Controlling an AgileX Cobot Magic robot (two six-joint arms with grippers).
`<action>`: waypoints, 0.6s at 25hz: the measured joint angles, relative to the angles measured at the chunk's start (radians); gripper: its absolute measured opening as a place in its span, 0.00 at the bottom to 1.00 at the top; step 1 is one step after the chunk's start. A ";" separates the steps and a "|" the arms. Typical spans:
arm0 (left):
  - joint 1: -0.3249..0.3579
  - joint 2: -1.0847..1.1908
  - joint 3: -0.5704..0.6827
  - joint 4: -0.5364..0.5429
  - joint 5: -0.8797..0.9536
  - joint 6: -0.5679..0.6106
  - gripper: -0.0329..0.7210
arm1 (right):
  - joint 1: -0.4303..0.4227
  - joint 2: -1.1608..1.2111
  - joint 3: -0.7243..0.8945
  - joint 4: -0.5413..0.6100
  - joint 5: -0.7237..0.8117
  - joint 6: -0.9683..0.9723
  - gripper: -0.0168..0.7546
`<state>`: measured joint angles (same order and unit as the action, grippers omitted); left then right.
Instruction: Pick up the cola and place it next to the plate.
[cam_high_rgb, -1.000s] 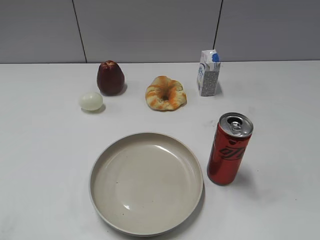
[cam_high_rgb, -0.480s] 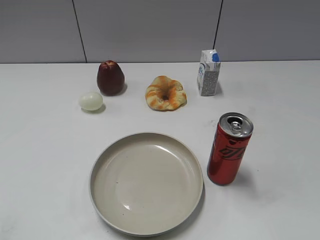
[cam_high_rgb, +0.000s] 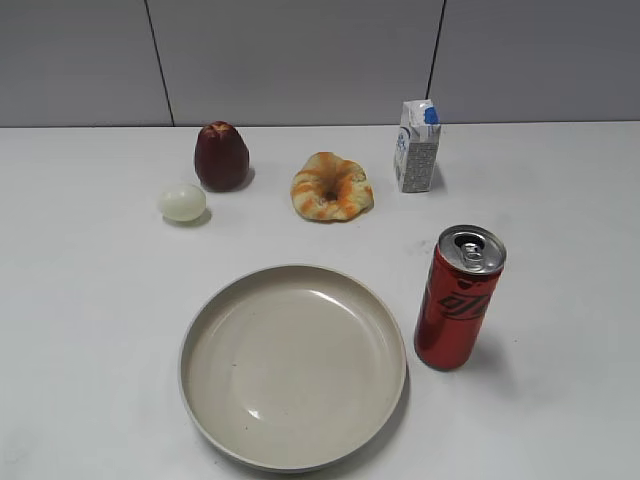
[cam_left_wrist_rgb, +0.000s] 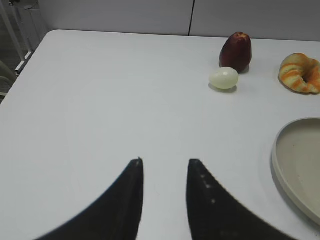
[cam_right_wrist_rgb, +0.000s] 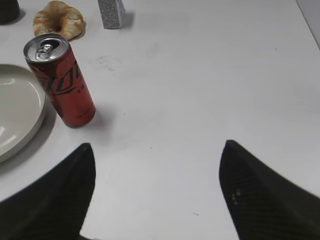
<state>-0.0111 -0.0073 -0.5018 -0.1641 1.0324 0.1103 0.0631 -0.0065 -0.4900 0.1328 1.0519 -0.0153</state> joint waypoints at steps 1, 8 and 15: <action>0.000 0.000 0.000 0.000 0.000 0.000 0.36 | 0.000 0.000 0.000 0.000 0.000 0.000 0.78; 0.000 0.000 0.000 0.000 0.000 0.000 0.36 | 0.000 0.000 0.000 0.000 0.000 0.001 0.78; 0.000 0.000 0.000 0.000 0.000 0.000 0.36 | 0.000 0.000 0.000 0.000 0.000 0.001 0.78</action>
<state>-0.0111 -0.0073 -0.5018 -0.1641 1.0324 0.1103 0.0631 -0.0065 -0.4900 0.1328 1.0519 -0.0146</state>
